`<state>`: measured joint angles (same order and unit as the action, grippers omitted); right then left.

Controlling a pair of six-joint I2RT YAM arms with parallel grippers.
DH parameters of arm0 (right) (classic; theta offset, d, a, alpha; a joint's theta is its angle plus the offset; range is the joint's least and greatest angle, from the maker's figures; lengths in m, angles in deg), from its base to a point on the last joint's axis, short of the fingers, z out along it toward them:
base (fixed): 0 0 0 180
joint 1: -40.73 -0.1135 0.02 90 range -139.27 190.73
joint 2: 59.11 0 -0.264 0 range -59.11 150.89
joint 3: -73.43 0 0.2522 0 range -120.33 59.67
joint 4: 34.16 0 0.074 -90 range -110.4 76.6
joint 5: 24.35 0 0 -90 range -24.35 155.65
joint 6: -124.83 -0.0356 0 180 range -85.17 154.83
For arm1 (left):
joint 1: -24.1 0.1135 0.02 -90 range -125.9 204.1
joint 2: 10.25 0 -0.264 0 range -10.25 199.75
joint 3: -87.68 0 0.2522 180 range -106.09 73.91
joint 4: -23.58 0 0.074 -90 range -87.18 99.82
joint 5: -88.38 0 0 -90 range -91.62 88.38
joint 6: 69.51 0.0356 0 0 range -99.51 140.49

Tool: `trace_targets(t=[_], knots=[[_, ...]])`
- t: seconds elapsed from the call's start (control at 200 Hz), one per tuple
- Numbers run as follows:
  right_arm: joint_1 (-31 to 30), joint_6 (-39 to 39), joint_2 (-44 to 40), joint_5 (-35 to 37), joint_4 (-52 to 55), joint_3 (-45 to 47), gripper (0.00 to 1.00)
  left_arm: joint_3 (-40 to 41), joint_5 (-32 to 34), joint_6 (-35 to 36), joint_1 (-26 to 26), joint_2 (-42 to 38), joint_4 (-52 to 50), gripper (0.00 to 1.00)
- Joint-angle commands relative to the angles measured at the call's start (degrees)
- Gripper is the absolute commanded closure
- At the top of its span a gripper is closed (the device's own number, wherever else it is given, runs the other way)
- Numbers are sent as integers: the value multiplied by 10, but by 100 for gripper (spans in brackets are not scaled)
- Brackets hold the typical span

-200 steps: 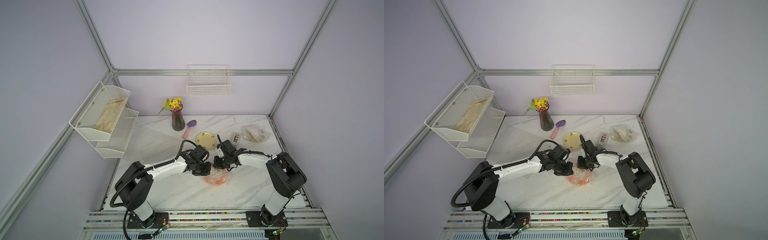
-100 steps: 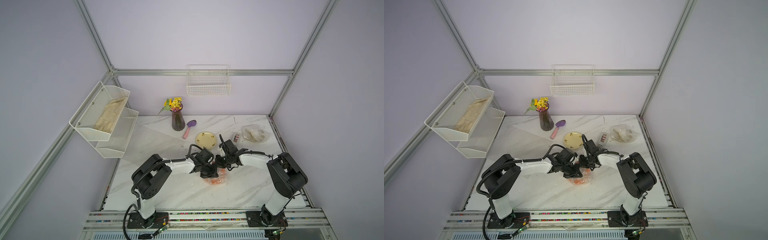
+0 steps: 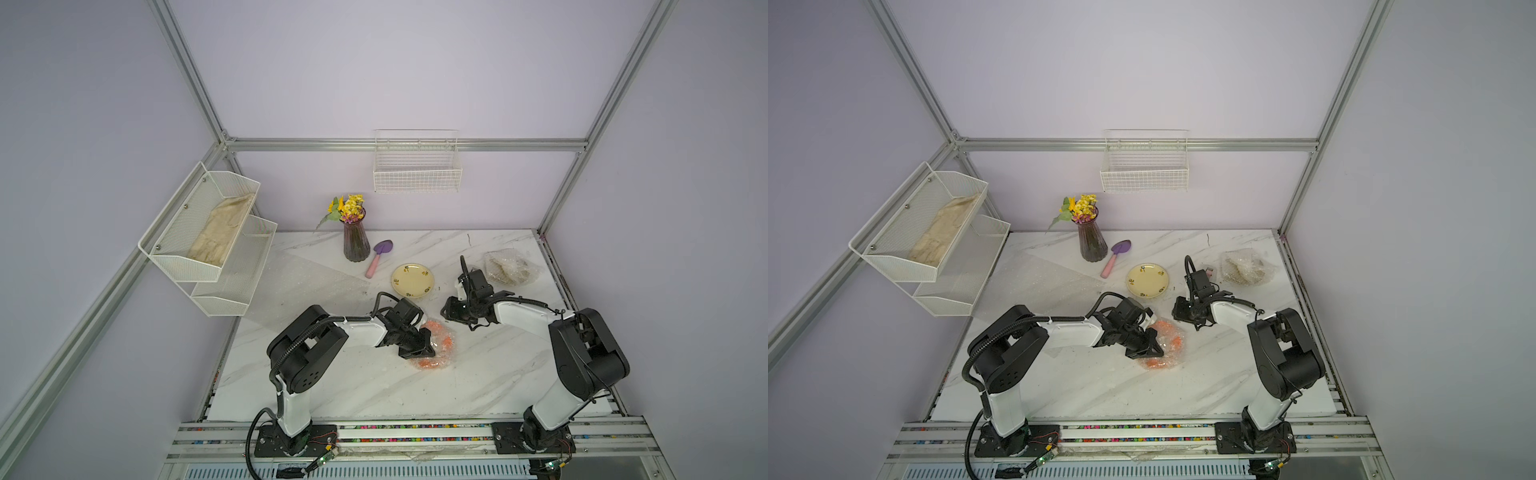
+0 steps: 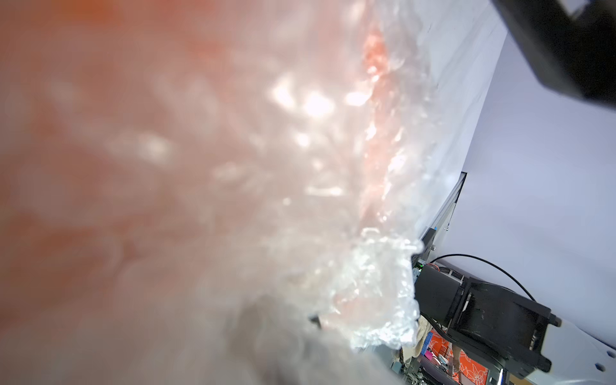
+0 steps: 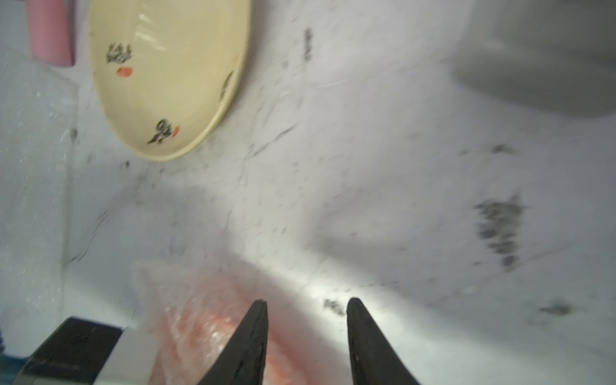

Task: Wrap dinner plates in bubble wrap
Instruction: Stick the tape on the bubble wrap.

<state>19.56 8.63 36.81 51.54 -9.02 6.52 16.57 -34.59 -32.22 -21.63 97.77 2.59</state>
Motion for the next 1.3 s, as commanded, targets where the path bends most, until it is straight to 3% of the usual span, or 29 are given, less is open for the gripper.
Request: trace_targets(t=[0.0,0.075,0.145,0.22,0.28,0.525,0.705,0.835,0.895,1.085,1.295], knots=[[26,9,-5,23,34,-31,57,38,25,13,-3,38,-75,99],[30,2,-45,-39,44,-29,65,38,27,13,-4,34,-76,99],[30,-24,-68,-169,15,-9,72,36,27,15,-4,35,-78,99],[24,-106,-64,-319,-67,27,86,36,27,14,-4,36,-78,99],[7,-174,-56,-379,-154,64,90,36,27,14,-4,35,-78,99],[4,-143,29,-329,-85,84,100,36,26,14,-4,36,-78,99],[30,-53,29,-64,9,49,100,37,26,12,-4,37,-75,99],[31,-4,-26,-12,74,11,100,39,23,14,-4,36,-76,99],[31,9,-65,-52,97,6,100,39,23,13,-4,37,-76,99],[18,-78,-135,-323,51,58,96,33,19,14,-4,46,-78,99],[3,-137,-169,-404,13,116,96,15,42,11,-4,42,-120,99]])
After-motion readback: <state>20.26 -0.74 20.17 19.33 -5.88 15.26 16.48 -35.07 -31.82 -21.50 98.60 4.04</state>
